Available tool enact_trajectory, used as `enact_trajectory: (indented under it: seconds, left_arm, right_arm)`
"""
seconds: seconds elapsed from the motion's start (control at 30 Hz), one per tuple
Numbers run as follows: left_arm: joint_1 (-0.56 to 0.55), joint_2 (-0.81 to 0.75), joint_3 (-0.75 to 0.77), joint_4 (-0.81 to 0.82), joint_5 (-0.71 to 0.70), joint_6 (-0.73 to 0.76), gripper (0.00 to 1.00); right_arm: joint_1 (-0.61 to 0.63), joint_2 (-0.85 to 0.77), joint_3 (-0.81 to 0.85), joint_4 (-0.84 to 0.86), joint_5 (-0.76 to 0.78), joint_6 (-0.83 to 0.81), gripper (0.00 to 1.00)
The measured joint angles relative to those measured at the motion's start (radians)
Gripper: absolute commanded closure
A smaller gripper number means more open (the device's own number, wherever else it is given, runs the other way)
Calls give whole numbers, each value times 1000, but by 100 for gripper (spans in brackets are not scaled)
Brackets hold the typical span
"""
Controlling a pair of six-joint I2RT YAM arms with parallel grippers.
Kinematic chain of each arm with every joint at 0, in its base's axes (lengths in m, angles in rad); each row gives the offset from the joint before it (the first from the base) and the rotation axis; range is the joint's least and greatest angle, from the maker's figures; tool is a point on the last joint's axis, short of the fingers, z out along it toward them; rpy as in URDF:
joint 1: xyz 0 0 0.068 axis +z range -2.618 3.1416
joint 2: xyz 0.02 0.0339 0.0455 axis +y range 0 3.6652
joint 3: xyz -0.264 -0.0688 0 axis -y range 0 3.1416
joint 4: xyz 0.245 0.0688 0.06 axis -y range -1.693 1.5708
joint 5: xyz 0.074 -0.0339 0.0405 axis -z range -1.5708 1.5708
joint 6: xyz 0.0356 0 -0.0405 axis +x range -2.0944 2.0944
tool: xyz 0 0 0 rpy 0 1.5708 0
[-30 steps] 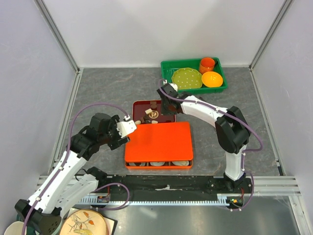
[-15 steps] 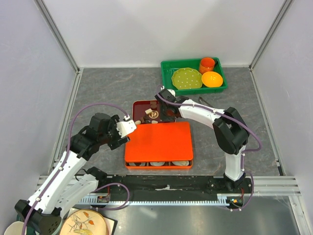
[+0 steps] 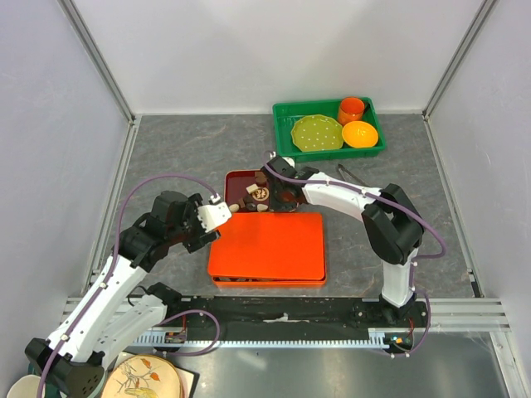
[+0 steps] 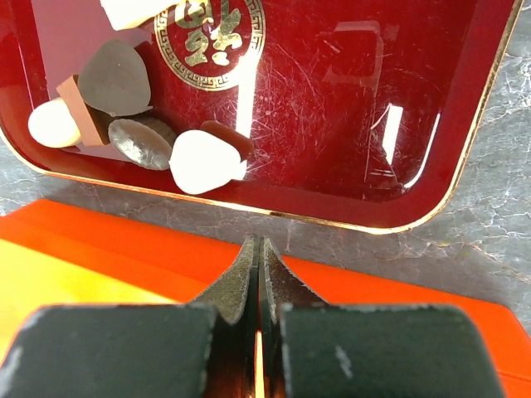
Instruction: Pack the chocolate
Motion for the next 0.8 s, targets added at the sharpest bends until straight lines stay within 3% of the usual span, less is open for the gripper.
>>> enact_trajectory:
  seconds: [0.23,0.57,0.8]
  left_arm:
    - [0,0,-5,9,-11,0,20]
    - [4,-3,-27,24,-56,0,20]
    - [8,-3,-27,24,-57,0,20]
  right_arm:
    - [2,12,47,-25,0,0,100]
    - [35,202,333,-8,-14,0,100]
    - [78,279,367,-8,-51,8,100]
